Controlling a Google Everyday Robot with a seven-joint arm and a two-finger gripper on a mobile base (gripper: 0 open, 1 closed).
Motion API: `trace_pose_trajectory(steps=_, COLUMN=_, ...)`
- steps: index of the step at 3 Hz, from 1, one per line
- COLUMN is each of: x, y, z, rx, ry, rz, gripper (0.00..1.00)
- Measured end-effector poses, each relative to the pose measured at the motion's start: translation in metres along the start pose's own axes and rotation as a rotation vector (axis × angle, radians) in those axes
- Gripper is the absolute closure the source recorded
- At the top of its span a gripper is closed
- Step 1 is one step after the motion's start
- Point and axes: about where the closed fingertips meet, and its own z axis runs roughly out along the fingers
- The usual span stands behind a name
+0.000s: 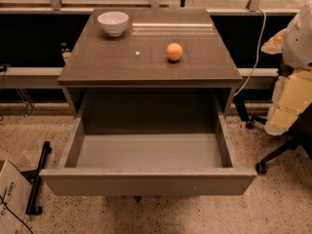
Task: Close top drawer
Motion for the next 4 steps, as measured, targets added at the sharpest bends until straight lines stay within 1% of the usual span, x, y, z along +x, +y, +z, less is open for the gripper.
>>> trace_pose_trajectory(steps=1, x=0.0, y=0.0, z=0.0, rx=0.0, ry=0.0, rz=0.0, gripper=0.0)
trace_pose_trajectory(steps=2, x=-0.001, y=0.0, z=-0.001, rx=0.006, ry=-0.002, rz=-0.001, gripper=0.06)
trace_pose_trajectory(steps=3, x=-0.002, y=0.004, z=0.003, rx=0.001, ry=0.005, rz=-0.04, gripper=0.3)
trace_pose_trajectory(steps=4, x=-0.002, y=0.014, z=0.014, rx=-0.012, ry=-0.018, rz=-0.091, gripper=0.53)
